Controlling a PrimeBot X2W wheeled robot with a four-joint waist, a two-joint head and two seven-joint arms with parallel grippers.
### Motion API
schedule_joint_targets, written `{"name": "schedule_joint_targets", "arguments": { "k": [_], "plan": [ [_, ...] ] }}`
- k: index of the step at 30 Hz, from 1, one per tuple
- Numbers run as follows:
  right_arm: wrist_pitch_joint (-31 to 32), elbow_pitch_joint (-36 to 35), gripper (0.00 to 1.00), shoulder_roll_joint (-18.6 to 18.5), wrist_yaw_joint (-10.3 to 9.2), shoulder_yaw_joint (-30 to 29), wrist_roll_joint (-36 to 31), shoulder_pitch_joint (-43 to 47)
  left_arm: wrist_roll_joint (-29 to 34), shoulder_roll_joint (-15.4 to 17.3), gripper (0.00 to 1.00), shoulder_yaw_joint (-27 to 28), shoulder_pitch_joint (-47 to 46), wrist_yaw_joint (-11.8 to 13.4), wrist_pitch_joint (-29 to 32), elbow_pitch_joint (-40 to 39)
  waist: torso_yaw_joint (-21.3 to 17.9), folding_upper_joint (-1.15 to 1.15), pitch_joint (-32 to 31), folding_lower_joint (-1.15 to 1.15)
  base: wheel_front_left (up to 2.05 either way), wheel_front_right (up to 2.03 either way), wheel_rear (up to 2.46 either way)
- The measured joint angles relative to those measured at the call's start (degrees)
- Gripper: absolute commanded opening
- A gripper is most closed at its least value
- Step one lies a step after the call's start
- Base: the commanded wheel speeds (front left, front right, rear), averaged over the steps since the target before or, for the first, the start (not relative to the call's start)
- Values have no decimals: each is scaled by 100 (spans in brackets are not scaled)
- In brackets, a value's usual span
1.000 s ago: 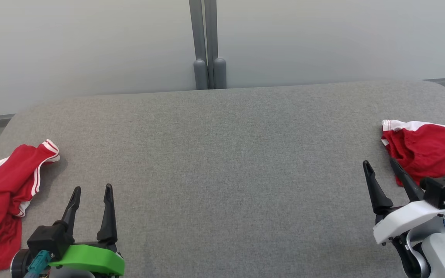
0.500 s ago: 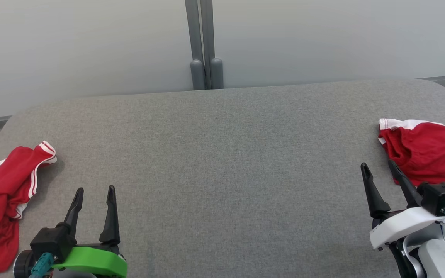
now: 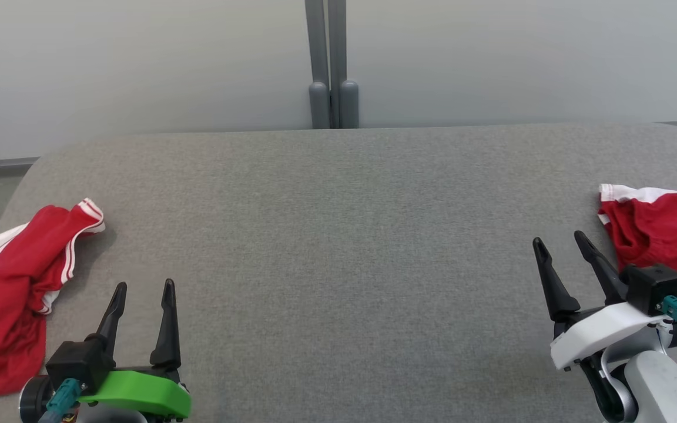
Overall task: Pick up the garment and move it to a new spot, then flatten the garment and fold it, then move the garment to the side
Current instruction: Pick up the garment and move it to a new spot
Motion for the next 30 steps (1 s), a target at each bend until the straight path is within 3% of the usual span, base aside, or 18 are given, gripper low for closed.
{"name": "schedule_joint_targets", "arguments": {
  "k": [22,30],
  "plan": [
    [-48,-34,100,118,0,448,146,-128,-19,183,100,237,-97,259,88,-37,1848,0,95,0,0,0,0],
    [-57,-185,100,109,0,511,122,-149,-125,188,100,247,-55,304,93,-96,2217,0,192,0,0,0,0]
  ]
}}
